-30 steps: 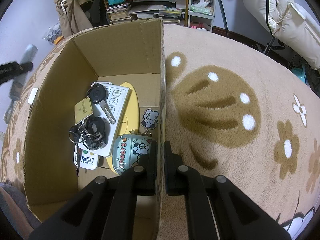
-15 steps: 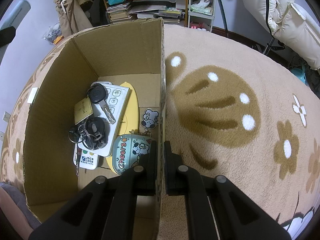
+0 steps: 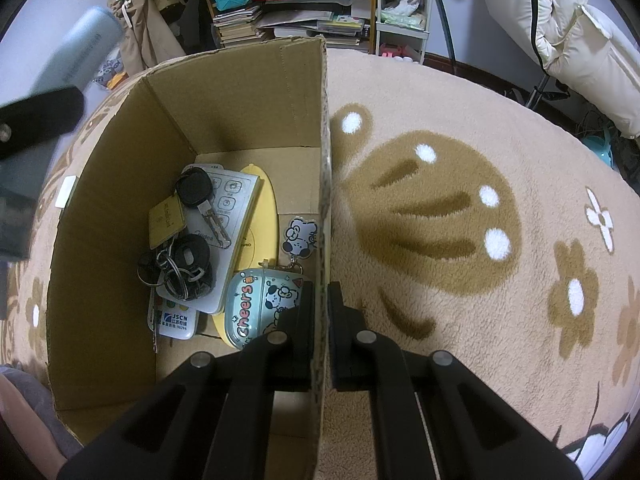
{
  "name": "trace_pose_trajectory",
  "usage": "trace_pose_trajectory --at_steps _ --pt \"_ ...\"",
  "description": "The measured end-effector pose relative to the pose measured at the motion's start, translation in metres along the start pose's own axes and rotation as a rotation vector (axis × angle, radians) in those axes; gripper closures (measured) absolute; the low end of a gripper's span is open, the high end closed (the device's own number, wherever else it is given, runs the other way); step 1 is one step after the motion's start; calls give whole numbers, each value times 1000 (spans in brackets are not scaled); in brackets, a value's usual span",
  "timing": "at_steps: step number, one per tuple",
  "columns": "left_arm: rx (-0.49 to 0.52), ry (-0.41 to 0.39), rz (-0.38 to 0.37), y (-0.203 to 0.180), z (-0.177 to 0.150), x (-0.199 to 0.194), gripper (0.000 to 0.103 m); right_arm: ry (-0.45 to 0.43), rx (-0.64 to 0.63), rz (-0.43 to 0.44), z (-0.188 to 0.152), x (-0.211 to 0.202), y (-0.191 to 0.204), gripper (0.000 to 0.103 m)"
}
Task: Organize rigid objects
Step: 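Lift the power bank with the left gripper and drop it into the box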
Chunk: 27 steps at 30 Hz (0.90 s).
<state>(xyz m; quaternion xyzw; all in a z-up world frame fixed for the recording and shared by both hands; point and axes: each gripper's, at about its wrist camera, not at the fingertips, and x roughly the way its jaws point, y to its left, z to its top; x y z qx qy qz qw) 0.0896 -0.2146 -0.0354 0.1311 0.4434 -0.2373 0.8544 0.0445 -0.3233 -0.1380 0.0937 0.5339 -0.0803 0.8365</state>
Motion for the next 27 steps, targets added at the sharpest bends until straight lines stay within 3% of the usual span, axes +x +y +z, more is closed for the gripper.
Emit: trace_pose_trajectory --at_steps 17,27 --pt "32 79 -14 -12 -14 37 77 0 1 1 0 0 0 96" --pt "33 86 -12 -11 -13 38 77 0 0 1 0 0 0 96"
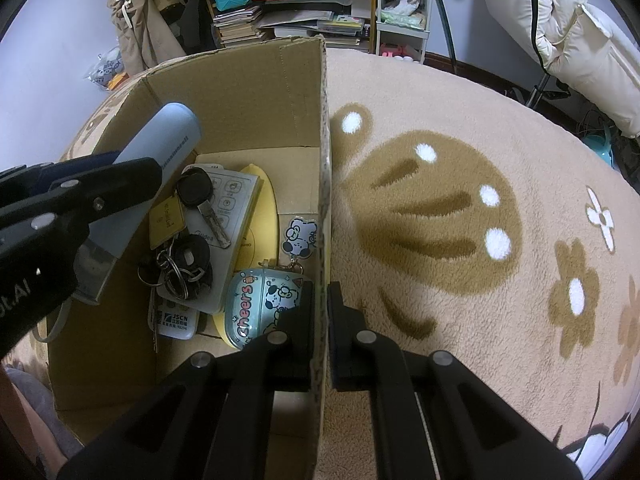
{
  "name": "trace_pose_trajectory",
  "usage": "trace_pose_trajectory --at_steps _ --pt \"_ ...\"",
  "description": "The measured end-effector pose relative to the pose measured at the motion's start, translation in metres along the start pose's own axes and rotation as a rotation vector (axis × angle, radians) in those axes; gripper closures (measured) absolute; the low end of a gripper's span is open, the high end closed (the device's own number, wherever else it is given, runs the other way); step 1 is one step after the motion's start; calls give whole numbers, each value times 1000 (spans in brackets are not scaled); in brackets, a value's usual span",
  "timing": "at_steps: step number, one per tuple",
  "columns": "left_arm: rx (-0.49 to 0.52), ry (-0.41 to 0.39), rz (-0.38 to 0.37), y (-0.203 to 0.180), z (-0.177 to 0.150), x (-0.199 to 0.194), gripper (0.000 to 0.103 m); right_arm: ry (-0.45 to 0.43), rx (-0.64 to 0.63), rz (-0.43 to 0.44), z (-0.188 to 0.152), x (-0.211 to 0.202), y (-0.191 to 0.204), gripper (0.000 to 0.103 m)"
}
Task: Organize rigid objects
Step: 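Lift the power bank with the left gripper and drop it into the box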
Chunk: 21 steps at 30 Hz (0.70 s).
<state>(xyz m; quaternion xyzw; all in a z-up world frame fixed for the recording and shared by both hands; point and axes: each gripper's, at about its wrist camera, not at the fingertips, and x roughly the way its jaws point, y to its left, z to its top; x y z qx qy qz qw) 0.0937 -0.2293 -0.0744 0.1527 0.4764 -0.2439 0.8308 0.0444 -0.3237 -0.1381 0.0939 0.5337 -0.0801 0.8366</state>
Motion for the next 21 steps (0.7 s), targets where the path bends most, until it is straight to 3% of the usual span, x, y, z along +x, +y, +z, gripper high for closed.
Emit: trace_pose_trajectory --at_steps 4,10,12,13,18,20,21 --pt "11 -68 26 1 5 -15 77 2 0 7 0 0 0 96" --pt "-13 -81 36 18 11 -25 74 1 -4 -1 0 3 1 95" --pt "-11 -74 57 26 12 -24 65 1 -6 -4 0 4 1 96" --pt "-14 -72 66 31 14 -24 53 1 -3 -4 -1 4 2 96" --pt "-38 -126 109 54 20 -32 20 2 -5 -3 0 3 4 96" --pt "-65 -140 128 66 23 -33 1 2 -3 -2 -1 2 4 96" --pt "-79 -151 145 73 25 -32 1 3 -2 -1 -1 2 4 96"
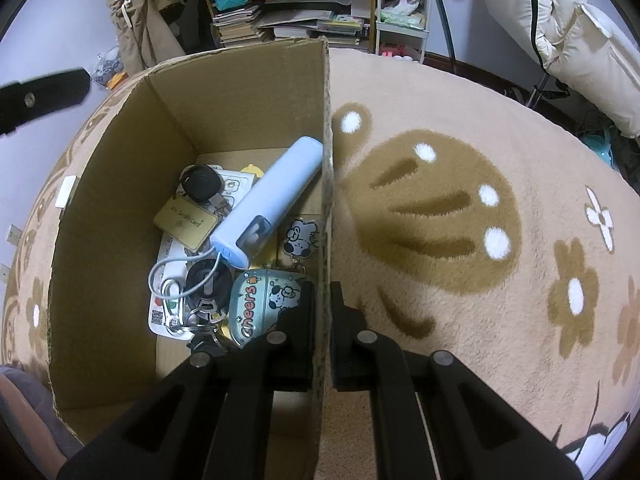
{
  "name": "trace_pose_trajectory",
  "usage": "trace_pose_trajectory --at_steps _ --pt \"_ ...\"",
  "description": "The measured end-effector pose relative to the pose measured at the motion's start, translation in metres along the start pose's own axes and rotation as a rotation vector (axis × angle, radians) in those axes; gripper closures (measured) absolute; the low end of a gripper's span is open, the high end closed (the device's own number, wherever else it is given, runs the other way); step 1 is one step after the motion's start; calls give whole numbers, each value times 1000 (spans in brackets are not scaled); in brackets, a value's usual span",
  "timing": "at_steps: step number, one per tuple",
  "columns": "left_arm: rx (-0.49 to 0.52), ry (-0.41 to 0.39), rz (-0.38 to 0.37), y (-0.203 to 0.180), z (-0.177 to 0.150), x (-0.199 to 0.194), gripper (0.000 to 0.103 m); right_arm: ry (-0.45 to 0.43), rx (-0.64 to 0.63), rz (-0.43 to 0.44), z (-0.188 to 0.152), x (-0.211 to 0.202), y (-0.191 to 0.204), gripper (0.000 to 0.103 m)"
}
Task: Organize rigid objects
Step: 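Lift the power bank with the left gripper and drop it into the box, then return the left gripper to the large white charger and grasp it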
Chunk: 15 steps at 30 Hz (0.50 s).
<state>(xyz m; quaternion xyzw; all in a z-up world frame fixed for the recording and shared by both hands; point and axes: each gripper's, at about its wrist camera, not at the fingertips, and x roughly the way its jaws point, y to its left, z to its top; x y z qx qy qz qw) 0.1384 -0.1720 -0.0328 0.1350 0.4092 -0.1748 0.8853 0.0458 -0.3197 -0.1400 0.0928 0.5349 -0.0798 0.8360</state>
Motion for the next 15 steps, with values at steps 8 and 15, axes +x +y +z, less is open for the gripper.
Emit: trace_pose_trajectory --at_steps 8,15 --pt "-143 74 -10 45 12 44 1 2 -6 0 0 -1 0 96" --pt "-178 118 19 66 16 84 1 1 -6 3 -1 -1 0 96"
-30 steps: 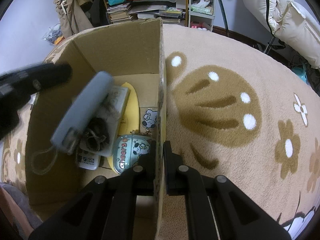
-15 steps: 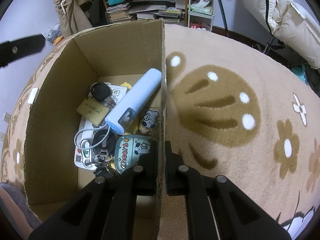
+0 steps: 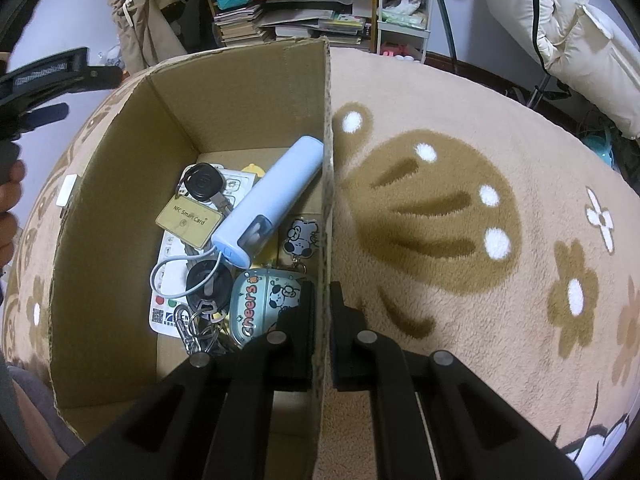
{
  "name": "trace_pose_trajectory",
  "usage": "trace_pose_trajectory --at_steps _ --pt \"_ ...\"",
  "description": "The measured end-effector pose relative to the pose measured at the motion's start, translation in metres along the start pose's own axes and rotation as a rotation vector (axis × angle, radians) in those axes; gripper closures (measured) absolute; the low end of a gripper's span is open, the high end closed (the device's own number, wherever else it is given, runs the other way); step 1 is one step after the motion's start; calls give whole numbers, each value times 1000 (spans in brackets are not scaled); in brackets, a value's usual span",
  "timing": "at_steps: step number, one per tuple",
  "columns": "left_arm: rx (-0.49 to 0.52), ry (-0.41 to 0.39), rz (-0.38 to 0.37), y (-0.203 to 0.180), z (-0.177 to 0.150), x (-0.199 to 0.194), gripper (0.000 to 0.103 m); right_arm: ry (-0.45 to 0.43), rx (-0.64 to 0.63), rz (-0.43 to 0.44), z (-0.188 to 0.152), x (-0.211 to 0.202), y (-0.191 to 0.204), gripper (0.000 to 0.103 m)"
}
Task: Organize rigid objects
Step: 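Return the left gripper to the large white charger and grasp it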
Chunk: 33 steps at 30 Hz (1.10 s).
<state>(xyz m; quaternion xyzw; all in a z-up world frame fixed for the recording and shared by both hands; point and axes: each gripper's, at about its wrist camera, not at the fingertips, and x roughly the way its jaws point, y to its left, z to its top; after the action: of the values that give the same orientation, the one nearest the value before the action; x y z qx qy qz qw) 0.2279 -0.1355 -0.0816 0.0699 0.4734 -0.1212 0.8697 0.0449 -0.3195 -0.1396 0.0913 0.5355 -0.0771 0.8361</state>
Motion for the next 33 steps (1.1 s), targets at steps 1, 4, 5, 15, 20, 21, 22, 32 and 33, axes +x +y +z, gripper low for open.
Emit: trace_pose_trajectory --at_steps 1,4,5,15,20,21,22,32,33 --pt "-4 12 9 2 -1 7 1 0 -1 0 -1 0 0 96" --pt "-17 59 35 10 -3 32 1 4 -9 -5 -2 0 2 96" --pt "-33 68 44 14 -4 41 1 4 -11 -6 -2 0 2 96" --pt "-103 89 136 33 -6 81 3 8 -15 -8 -3 0 6 96" --pt "-113 103 111 35 -4 89 10 7 -5 0 -5 -1 4 96" --pt "-114 107 103 36 -5 91 12 7 -4 0 -5 -2 5 96" --pt "-116 113 92 36 -6 93 15 7 -8 -2 -6 -2 5 96" --pt "-121 121 66 31 -14 97 34 3 -13 -3 -6 -3 -1 96" --pt "-121 124 66 30 -15 96 34 4 -13 -4 -6 -3 -1 96"
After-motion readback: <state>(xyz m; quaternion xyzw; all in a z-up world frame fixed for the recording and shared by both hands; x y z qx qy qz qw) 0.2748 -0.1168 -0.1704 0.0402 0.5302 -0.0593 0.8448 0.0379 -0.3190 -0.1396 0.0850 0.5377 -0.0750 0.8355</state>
